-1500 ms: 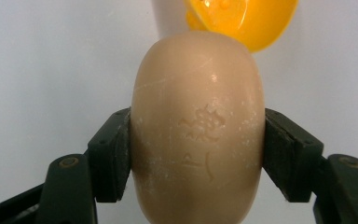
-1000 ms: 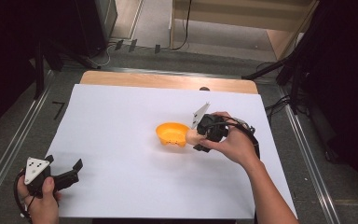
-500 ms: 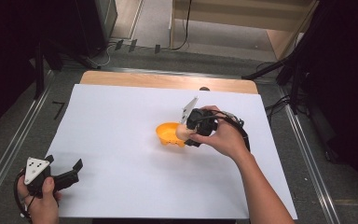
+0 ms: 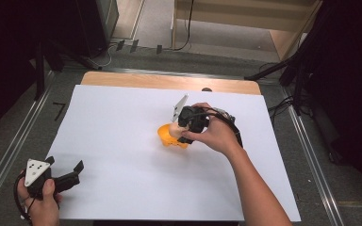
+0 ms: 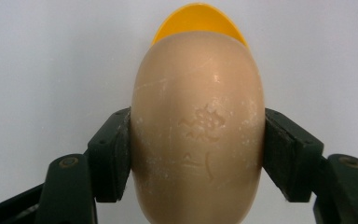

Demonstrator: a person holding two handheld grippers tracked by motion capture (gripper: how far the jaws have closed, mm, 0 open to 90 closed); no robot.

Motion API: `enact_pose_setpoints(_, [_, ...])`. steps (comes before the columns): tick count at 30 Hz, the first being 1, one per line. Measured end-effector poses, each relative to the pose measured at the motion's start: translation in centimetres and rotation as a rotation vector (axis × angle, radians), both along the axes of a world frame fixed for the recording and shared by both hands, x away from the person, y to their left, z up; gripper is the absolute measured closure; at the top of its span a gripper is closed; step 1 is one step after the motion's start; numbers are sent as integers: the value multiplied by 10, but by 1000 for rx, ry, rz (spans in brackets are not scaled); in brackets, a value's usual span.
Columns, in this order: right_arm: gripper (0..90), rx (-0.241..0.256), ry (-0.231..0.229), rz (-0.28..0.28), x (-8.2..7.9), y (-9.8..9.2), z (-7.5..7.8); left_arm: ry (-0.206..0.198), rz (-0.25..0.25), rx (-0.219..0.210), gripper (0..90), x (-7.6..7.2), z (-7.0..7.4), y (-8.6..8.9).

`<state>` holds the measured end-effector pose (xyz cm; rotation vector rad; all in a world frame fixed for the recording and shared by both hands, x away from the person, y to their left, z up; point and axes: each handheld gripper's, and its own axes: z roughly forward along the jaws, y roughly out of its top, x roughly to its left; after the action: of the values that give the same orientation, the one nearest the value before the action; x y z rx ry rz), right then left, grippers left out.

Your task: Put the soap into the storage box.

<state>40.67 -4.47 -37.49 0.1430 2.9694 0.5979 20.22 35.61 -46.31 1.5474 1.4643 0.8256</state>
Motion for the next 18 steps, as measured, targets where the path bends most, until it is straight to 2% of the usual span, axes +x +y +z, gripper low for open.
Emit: enact_pose_setpoints(18, [333,-24,39,35,13,17,-13,1,-2,-2,0,0,0,0])
